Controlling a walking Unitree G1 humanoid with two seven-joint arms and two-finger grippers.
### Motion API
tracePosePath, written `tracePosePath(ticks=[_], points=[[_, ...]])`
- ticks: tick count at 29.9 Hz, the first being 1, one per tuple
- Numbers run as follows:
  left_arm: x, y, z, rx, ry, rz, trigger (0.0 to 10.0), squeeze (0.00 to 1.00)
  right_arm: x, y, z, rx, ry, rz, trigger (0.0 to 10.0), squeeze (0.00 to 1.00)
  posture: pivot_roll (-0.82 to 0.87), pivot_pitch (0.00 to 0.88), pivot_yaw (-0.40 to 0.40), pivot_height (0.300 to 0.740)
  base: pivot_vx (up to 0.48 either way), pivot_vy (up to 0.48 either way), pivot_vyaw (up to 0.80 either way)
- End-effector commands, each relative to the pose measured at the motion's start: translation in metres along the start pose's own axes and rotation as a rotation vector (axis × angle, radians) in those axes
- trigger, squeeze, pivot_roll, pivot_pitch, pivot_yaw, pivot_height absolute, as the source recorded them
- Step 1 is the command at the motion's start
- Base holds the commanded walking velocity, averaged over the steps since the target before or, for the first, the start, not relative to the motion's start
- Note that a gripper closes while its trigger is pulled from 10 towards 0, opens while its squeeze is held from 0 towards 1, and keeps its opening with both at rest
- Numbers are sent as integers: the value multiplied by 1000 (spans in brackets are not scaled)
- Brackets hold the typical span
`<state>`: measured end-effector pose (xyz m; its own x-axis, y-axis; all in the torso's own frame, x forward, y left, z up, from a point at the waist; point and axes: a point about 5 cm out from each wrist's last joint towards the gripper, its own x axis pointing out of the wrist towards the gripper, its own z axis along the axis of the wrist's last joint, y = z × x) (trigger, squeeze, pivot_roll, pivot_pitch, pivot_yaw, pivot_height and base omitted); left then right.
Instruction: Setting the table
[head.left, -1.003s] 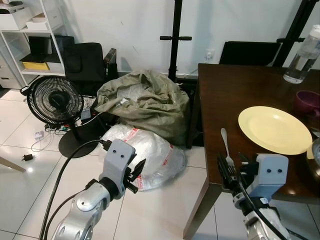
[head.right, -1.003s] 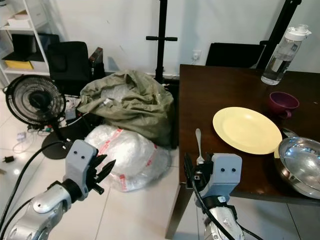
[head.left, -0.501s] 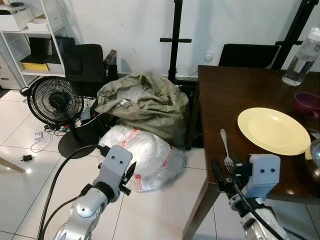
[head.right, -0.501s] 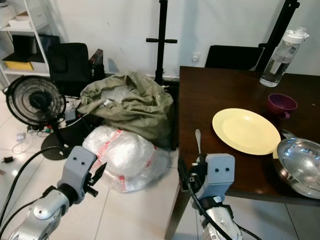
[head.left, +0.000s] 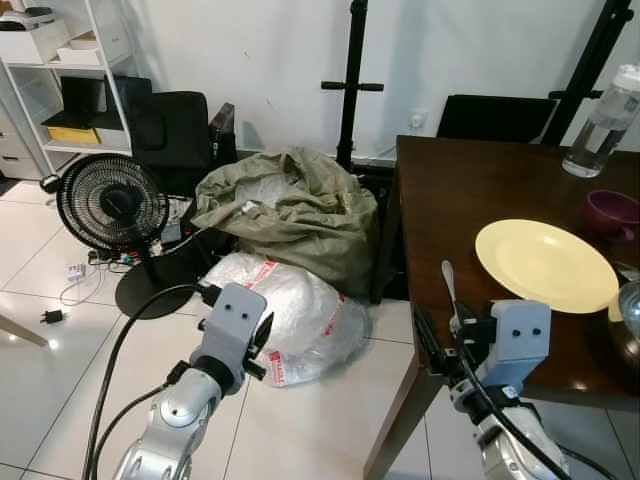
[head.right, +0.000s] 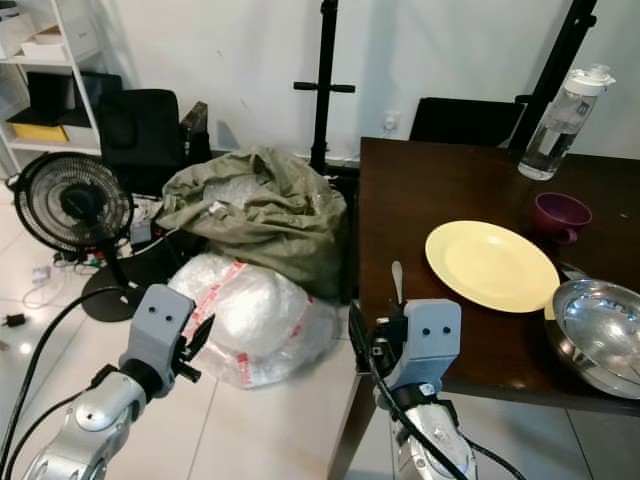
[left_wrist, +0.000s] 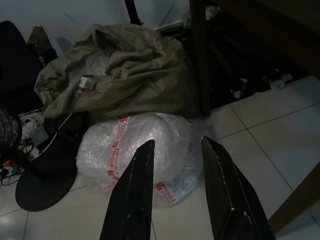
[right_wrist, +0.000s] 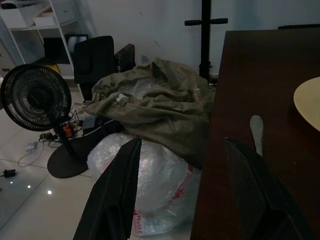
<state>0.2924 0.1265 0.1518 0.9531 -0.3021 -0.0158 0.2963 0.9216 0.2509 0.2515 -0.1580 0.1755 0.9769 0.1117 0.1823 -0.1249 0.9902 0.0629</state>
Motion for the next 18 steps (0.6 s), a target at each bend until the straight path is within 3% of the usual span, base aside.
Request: tracePosePath(ticks=[1,18], points=[[-1,-1,-7,1,21,8,10000,0,-1,-1,-4,-1,19,-10,10000,0,-55,93,81,740,0,0,0],[6,-3,-5,-10,14,-3,10000,0,-2,-3,-7,9,23,-43,10000,0,-61,90,95,740,0,0,0]])
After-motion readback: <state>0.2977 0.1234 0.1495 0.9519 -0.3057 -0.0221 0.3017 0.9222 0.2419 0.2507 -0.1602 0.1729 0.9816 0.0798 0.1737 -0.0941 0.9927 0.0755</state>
